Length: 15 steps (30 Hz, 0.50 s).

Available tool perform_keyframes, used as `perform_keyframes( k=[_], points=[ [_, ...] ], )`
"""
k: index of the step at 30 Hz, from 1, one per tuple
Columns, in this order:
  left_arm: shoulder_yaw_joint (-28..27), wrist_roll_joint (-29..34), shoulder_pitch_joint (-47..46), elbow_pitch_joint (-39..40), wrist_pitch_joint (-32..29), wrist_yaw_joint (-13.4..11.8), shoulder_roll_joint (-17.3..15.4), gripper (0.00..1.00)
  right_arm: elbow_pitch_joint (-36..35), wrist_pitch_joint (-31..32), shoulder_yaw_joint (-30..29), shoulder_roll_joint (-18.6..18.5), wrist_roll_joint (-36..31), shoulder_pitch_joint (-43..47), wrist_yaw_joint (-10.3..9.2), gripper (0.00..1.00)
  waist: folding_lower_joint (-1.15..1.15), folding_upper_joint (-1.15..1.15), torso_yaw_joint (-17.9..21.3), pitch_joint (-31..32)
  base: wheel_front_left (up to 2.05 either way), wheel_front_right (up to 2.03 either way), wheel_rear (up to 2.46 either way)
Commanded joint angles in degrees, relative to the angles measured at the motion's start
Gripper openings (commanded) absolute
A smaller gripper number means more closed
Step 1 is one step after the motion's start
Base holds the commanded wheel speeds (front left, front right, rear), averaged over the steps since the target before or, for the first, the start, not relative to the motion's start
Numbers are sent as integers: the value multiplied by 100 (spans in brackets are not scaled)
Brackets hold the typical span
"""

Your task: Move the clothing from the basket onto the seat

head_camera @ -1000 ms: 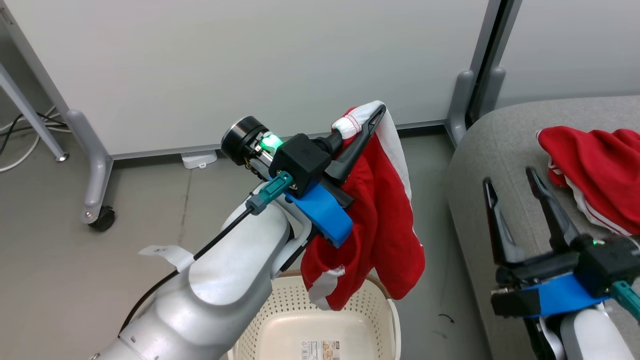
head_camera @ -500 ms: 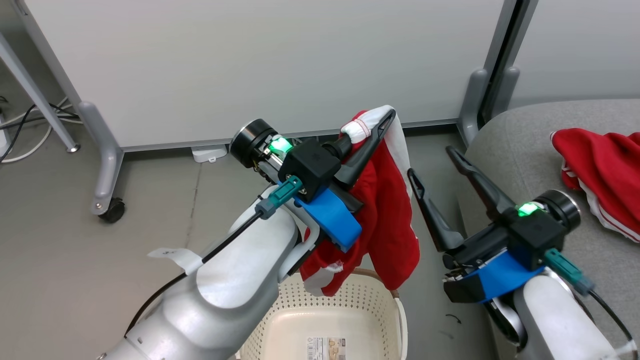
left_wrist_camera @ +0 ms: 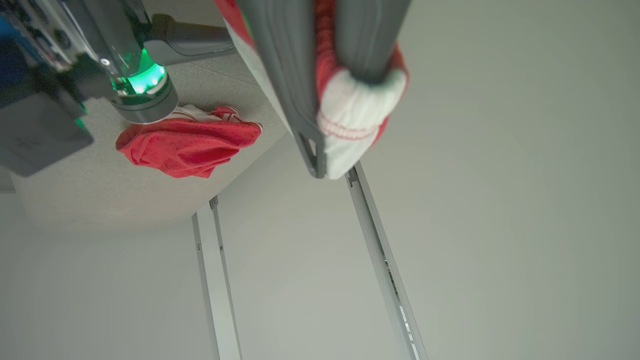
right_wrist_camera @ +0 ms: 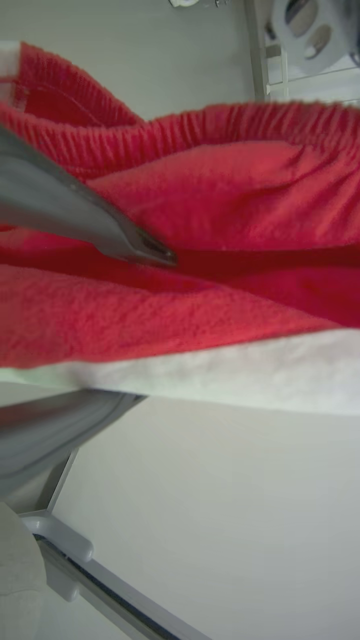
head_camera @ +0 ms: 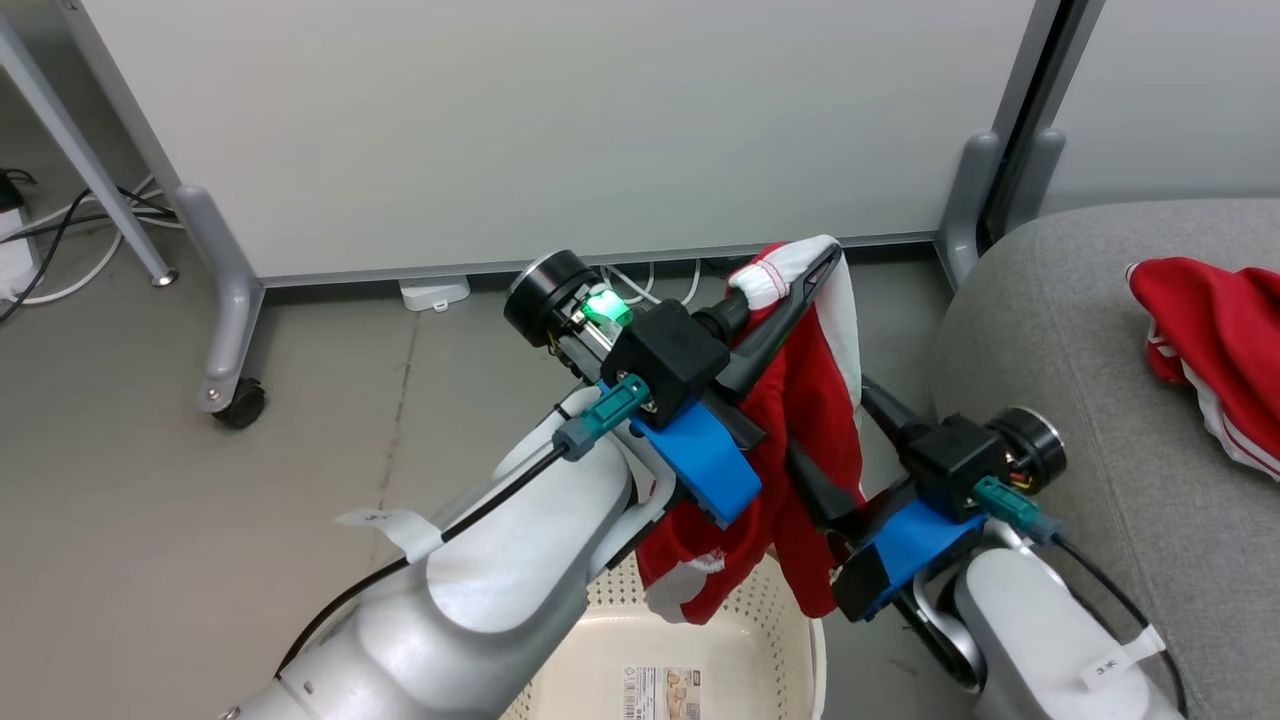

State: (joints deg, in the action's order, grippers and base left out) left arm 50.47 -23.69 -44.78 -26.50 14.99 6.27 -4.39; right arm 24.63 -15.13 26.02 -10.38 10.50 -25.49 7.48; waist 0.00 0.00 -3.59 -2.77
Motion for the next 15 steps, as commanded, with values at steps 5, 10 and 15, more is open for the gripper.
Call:
perform_keyframes(
  k=[5,10,15],
  points=[
    [12,5,14,-3,23,20,18,0,211,-3,105,140,144,-110,3,0,0,0,-2,-8,0,0,0],
    [15,4,24,-34,25,24,14,0,160,-3,112,171,185,-124,3,0,0,0,15,-16,0,0,0],
    [8,6,20,-48,27,27,21,0,108,-3,95,154,212,-99,3,0,0,0,24,-25,0,0,0]
  ],
)
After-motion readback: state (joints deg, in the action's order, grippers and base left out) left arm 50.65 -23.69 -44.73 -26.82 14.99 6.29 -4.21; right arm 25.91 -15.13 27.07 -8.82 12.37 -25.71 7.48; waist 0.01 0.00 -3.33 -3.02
